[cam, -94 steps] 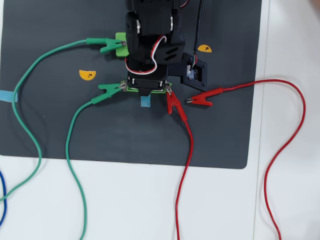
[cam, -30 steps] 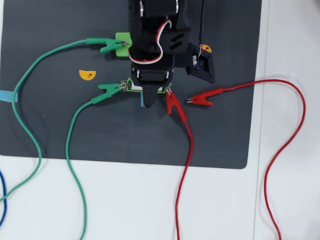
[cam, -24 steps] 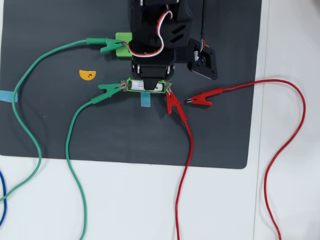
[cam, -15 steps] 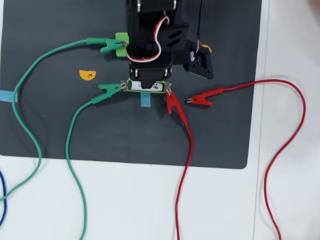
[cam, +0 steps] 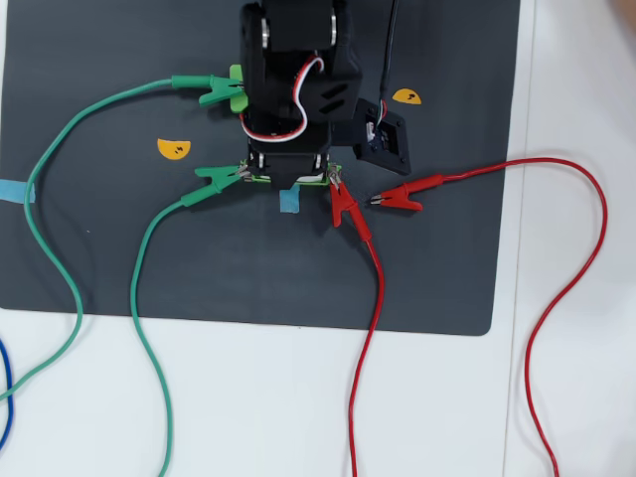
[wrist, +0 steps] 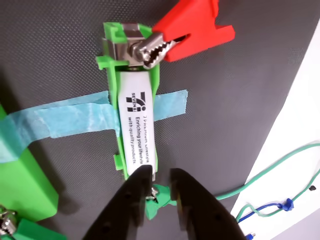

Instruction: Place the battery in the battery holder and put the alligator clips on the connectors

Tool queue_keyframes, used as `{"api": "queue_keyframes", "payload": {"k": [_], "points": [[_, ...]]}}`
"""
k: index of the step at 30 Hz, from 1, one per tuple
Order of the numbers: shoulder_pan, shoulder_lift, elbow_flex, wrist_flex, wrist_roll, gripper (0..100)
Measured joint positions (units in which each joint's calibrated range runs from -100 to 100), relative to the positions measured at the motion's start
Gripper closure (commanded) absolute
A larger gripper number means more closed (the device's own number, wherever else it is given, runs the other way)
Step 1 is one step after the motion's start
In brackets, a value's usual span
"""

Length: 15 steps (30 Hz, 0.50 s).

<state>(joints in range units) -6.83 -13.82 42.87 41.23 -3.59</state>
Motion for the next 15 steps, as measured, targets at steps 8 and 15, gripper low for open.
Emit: {"api": "queue_keyframes", "payload": {"k": [8, 15], "points": [[0.00, 0.42, 0.00, 0.00, 0.05, 99], [0.00, 6.97, -1.51, 0.00, 0.05, 99]]}}
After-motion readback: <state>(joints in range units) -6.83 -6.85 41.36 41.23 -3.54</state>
